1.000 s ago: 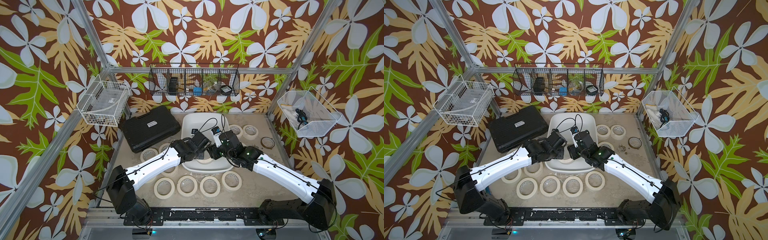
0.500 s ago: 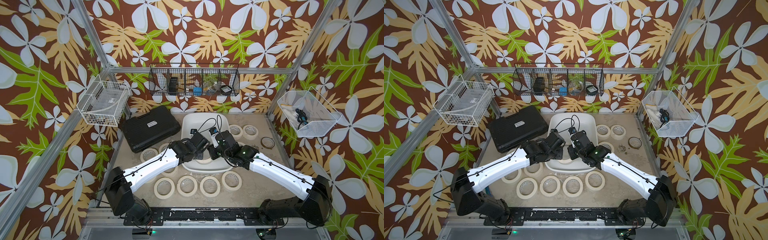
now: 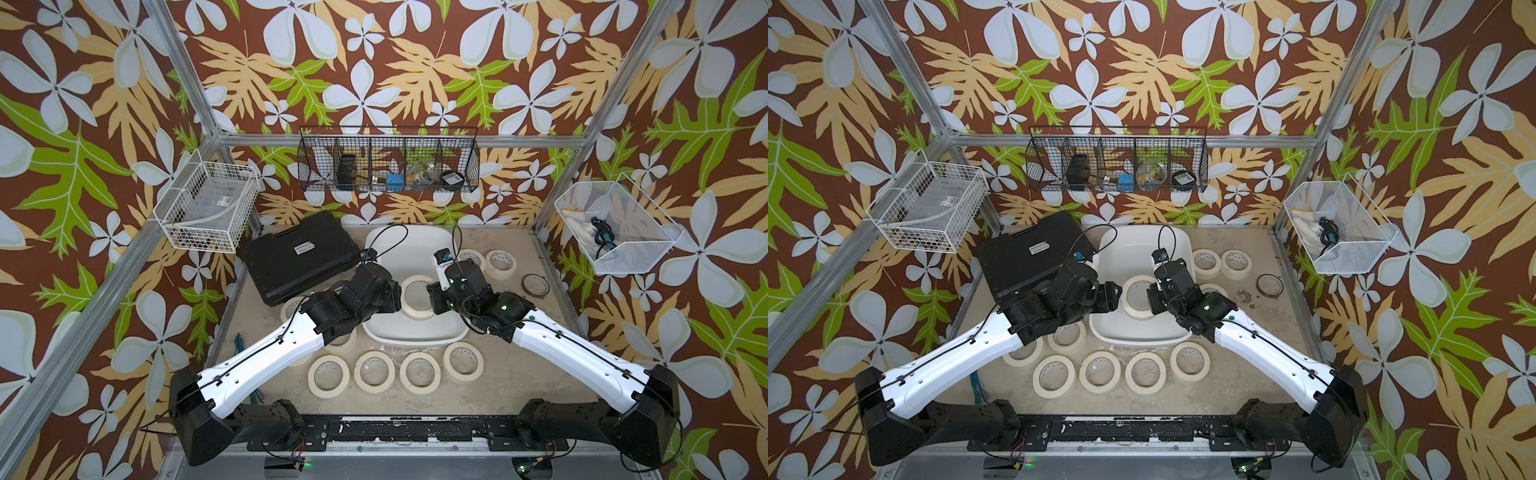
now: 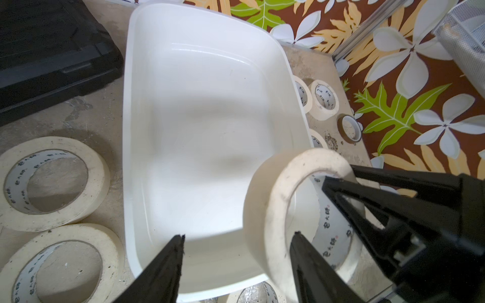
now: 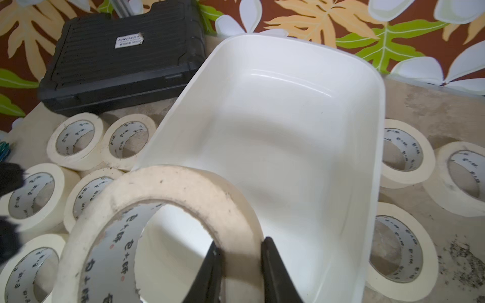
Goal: Take out the art tape in the storage box
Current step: Pick up the art tape from the storage box, then place the art tape at the center of the board.
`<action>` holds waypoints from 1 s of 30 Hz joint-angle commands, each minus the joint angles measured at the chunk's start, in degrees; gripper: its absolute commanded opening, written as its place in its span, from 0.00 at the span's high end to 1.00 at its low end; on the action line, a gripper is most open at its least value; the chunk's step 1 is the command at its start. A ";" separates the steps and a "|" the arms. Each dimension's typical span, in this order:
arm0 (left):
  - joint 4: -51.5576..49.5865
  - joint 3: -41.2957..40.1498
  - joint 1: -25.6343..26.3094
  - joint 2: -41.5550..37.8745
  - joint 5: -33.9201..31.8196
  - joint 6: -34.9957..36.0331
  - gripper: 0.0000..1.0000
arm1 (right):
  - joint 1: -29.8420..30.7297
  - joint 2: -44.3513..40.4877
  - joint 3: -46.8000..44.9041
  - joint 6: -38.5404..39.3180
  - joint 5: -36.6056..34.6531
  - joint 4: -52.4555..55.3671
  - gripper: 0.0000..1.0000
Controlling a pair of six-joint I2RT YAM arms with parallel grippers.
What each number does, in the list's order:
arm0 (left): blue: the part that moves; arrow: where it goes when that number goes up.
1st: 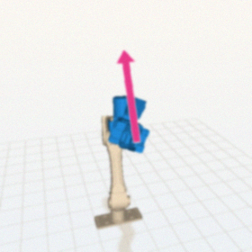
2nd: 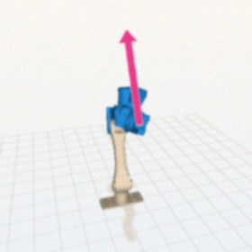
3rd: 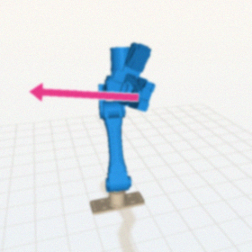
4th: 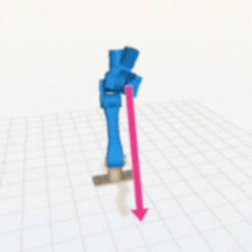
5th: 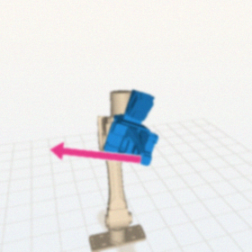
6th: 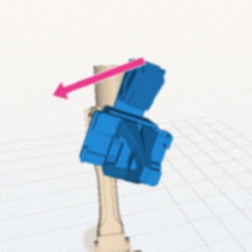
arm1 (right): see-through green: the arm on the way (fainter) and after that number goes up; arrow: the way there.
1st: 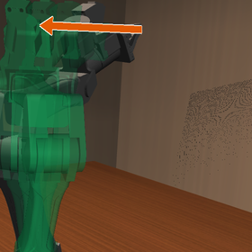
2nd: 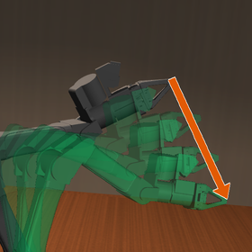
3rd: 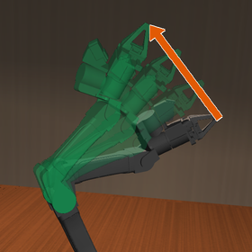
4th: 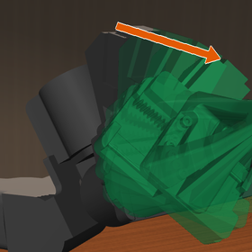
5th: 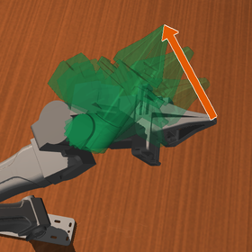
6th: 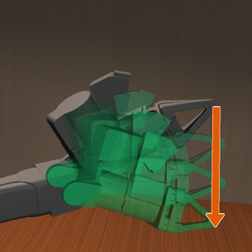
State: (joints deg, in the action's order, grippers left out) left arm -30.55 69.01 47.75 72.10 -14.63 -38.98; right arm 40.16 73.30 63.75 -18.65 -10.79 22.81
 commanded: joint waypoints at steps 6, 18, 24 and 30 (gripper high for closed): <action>4.05 -2.56 -0.74 -4.82 -3.03 -0.79 0.25 | -10.59 -6.04 -1.67 0.11 -0.34 0.00 0.94; 4.03 -2.32 -1.12 -2.31 -0.84 -0.32 0.25 | -35.61 -12.30 -10.87 -1.80 4.68 -2.77 0.96; 5.17 -3.35 -1.08 -2.17 -0.20 -0.66 0.25 | -45.83 -12.74 -22.05 -9.47 9.05 -12.00 1.00; 4.53 -3.52 -1.12 -2.17 -0.17 -0.48 0.25 | -48.86 -12.95 -29.60 -12.95 6.92 -18.02 1.00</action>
State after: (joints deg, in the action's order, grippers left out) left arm -26.79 65.60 46.68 70.15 -14.72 -39.92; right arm -8.25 60.58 35.62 -28.60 -2.98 12.36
